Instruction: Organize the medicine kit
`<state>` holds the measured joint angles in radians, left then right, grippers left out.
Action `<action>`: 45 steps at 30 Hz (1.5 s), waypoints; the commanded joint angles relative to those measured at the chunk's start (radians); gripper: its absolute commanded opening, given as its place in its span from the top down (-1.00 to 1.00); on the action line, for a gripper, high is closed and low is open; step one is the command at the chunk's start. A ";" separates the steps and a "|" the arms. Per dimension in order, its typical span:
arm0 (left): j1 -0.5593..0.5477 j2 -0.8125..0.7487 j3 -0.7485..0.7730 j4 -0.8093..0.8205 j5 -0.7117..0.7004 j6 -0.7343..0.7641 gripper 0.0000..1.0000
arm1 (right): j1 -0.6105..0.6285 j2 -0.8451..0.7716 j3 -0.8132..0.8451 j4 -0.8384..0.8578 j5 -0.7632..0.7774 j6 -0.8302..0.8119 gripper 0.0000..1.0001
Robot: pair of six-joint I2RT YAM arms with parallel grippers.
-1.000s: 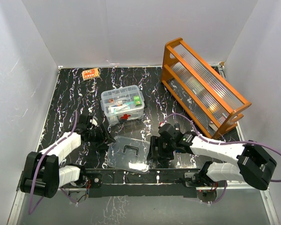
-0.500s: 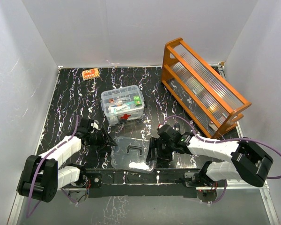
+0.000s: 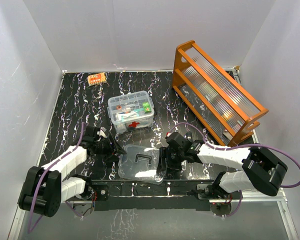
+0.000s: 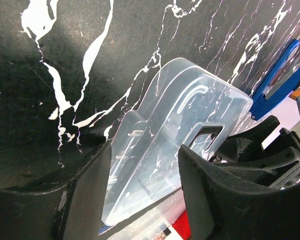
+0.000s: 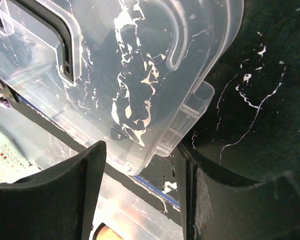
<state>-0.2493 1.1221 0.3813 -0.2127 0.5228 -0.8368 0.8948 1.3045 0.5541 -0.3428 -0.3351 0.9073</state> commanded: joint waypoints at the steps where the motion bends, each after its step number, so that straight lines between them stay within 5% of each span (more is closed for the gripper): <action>1: -0.016 -0.059 0.006 -0.040 0.100 -0.023 -0.04 | 0.005 -0.018 0.049 0.112 0.092 -0.050 -0.07; 16: -0.015 -0.142 0.055 -0.157 0.038 -0.021 -0.05 | 0.005 -0.067 0.072 0.062 0.264 -0.073 -0.13; 30: -0.016 -0.038 0.062 -0.184 -0.122 0.001 -0.45 | 0.004 0.030 0.111 -0.010 0.430 -0.063 -0.25; 45: -0.016 -0.071 0.053 -0.103 0.051 -0.012 0.03 | 0.004 -0.001 0.115 0.106 0.317 -0.094 0.14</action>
<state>-0.2573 1.1160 0.4107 -0.3183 0.4828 -0.8371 0.8890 1.3571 0.6510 -0.3298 0.0120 0.8272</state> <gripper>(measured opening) 0.498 0.444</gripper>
